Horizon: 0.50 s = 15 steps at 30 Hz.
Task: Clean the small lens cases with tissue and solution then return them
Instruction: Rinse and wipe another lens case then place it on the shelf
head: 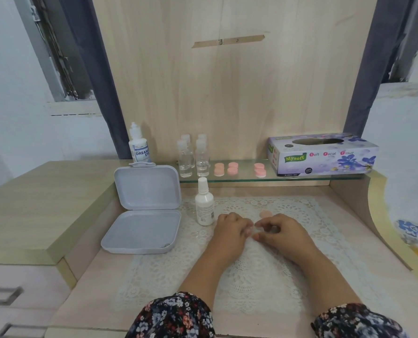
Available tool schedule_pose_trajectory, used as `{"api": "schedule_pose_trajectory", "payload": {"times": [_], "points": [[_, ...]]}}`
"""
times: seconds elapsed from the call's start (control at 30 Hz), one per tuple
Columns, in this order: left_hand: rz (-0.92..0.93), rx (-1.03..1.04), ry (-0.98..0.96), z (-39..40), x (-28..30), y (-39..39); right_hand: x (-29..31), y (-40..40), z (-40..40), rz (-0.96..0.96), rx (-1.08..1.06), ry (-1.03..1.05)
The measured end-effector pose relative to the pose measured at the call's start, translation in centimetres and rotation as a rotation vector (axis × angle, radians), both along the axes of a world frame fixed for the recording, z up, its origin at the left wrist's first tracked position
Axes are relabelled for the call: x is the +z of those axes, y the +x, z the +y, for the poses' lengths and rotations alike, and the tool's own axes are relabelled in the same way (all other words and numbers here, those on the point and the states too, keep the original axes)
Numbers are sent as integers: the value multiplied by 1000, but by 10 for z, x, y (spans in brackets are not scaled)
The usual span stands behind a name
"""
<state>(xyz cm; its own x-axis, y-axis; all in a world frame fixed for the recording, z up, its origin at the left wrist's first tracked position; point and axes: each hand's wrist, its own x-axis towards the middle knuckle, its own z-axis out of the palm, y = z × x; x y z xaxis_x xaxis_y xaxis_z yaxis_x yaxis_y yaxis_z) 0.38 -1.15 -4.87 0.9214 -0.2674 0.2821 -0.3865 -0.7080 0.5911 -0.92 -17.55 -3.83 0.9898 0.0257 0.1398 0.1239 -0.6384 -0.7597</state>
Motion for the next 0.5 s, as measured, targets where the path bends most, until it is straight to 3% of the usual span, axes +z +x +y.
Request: {"api": "schedule_pose_trajectory", "payload": {"times": [0.2,0.5], "points": [[32,108,-149,2,2,0,0,0,0,-3,4,3],[17,58,-37,0,2,0,-2,1,-1,-12,1,-10]]}}
